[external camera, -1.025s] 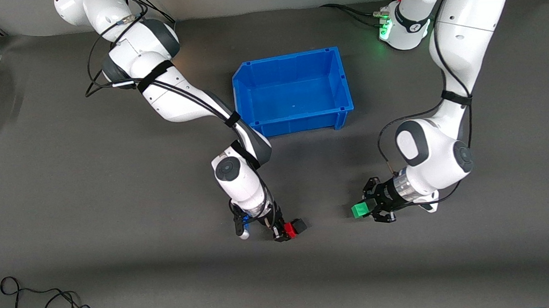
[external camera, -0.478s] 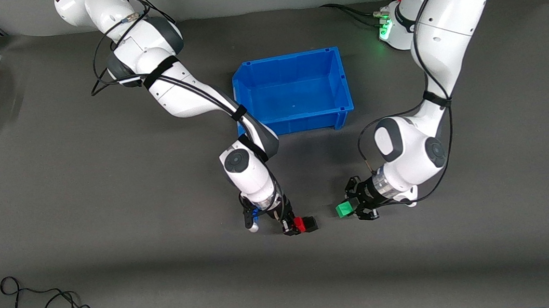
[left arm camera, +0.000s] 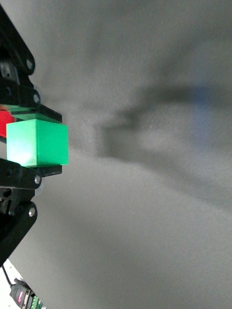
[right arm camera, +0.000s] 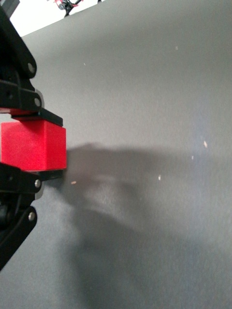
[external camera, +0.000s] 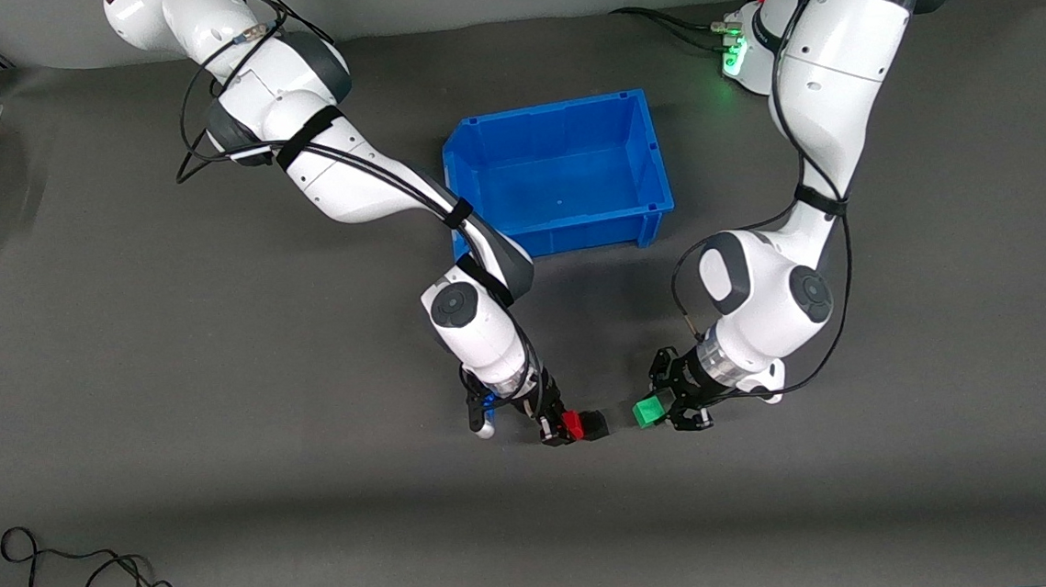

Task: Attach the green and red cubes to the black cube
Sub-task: 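Press the red cube and green cube against the black cube's sides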

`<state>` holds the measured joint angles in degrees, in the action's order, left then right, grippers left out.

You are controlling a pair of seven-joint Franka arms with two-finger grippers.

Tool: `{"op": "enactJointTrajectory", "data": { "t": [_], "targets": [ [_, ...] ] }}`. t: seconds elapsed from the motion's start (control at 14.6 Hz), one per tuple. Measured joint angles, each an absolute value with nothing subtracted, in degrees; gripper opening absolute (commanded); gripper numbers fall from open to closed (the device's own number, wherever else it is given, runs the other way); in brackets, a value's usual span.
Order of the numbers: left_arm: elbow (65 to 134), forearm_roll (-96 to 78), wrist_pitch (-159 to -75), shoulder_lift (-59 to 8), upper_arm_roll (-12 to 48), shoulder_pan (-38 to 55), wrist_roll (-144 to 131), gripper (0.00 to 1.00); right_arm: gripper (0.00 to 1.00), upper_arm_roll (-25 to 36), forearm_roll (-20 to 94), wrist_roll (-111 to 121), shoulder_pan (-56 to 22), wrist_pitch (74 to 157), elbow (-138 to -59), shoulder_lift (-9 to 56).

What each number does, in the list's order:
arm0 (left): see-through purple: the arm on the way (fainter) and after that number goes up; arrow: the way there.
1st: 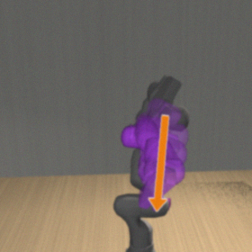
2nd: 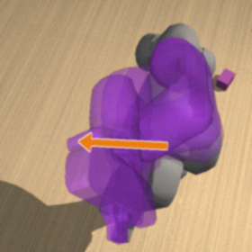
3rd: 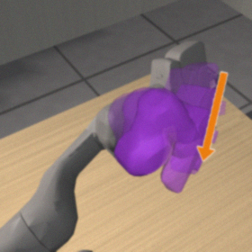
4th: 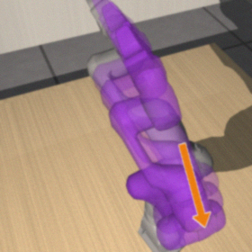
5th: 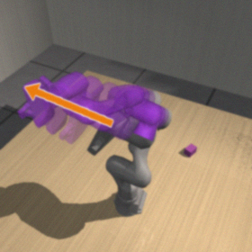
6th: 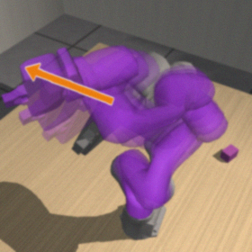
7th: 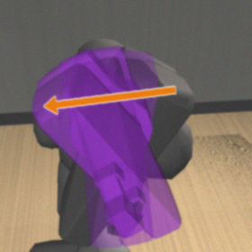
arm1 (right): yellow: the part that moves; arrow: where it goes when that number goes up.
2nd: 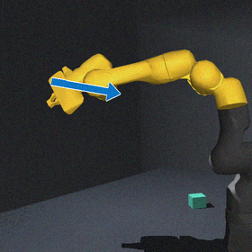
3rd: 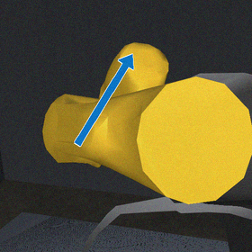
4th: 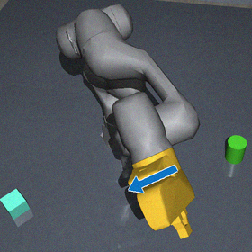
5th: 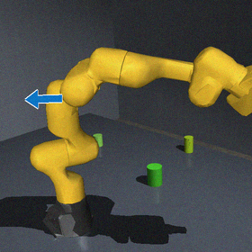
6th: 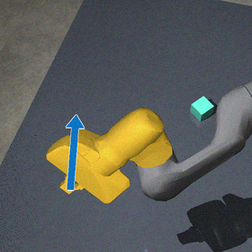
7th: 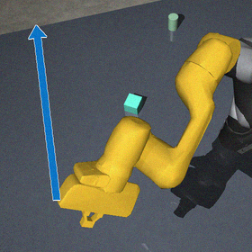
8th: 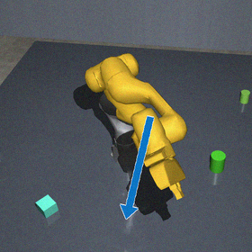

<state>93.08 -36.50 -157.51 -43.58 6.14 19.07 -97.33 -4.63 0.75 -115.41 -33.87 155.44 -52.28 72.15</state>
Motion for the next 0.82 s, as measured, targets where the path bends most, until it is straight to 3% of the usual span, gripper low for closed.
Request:
{"op": "enactJointTrajectory", "data": {
  "t": [0.75,0.82],
  "targets": [
    [92.33,-36.42,-162.39,-46.76,2.32,26.98,-97.78,0.18,0.18,-4.62,1.98,-117.27,-33.82,155.47,-52.16,72.38],
    [92.30,-36.42,-162.43,-46.76,2.28,27.24,-97.78,0.18,0.34,-4.62,1.98,-117.30,-33.83,155.35,-52.10,72.39]
  ]
}}
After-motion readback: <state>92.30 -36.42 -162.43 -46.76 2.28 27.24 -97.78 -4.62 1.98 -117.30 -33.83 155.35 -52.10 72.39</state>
